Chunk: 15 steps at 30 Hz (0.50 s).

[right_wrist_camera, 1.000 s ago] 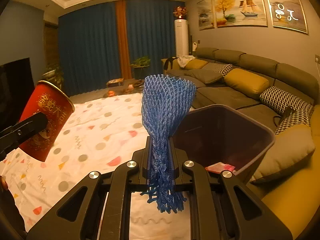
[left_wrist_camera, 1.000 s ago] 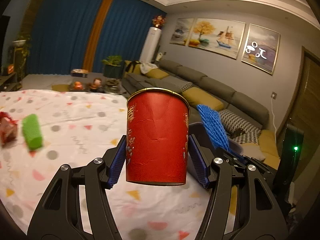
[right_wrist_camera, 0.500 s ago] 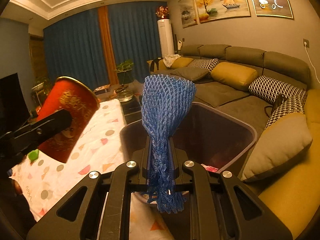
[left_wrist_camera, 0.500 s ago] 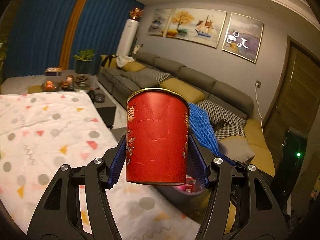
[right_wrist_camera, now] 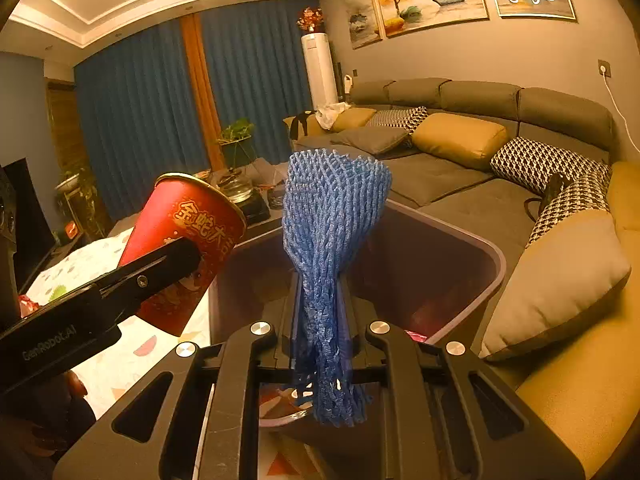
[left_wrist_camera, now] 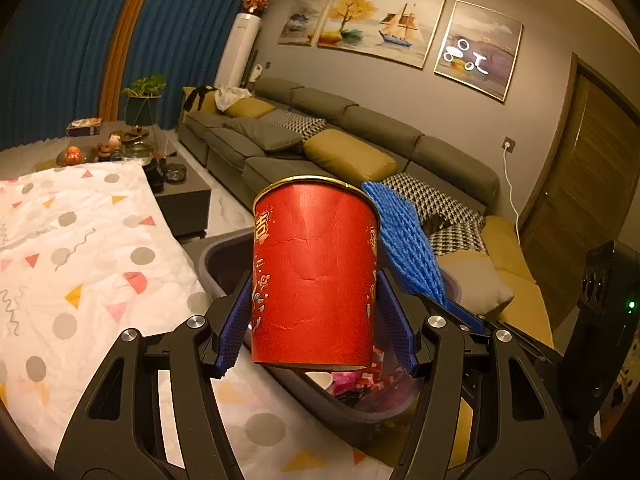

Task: Collect trash
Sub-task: 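Carry the red cup and blue mesh net over the grey bin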

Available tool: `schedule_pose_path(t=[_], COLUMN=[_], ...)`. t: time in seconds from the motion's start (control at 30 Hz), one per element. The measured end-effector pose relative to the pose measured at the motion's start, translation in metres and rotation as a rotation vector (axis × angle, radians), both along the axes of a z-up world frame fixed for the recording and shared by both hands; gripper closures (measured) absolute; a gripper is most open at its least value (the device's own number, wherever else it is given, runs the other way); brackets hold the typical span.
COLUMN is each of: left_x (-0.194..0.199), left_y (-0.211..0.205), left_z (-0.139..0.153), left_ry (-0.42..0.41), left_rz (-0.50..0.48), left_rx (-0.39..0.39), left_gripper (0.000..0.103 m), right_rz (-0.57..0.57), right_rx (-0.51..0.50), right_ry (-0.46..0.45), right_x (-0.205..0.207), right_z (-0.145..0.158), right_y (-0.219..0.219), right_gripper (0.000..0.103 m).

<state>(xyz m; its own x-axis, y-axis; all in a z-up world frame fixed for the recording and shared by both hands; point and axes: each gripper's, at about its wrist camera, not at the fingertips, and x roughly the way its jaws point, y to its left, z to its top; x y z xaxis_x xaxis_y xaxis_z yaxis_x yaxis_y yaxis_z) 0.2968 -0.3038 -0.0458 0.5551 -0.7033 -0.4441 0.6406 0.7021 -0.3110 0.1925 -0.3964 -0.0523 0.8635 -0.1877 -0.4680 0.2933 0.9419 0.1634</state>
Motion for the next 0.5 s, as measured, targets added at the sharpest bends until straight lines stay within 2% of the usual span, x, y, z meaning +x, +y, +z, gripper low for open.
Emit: schedule_pose_path(t=[0.5], left_x=[0.013], left_y=[-0.025], left_z=[-0.013], left_ry=[0.039], left_rz=[-0.051], left_rx=[0.012], left_gripper=[0.043], right_rz=[-0.029], right_rx=[0.029], right_ry=[0.016], right_x=[0.006], right_z=[-0.002], right_y=[-0.011], right_gripper=[0.084])
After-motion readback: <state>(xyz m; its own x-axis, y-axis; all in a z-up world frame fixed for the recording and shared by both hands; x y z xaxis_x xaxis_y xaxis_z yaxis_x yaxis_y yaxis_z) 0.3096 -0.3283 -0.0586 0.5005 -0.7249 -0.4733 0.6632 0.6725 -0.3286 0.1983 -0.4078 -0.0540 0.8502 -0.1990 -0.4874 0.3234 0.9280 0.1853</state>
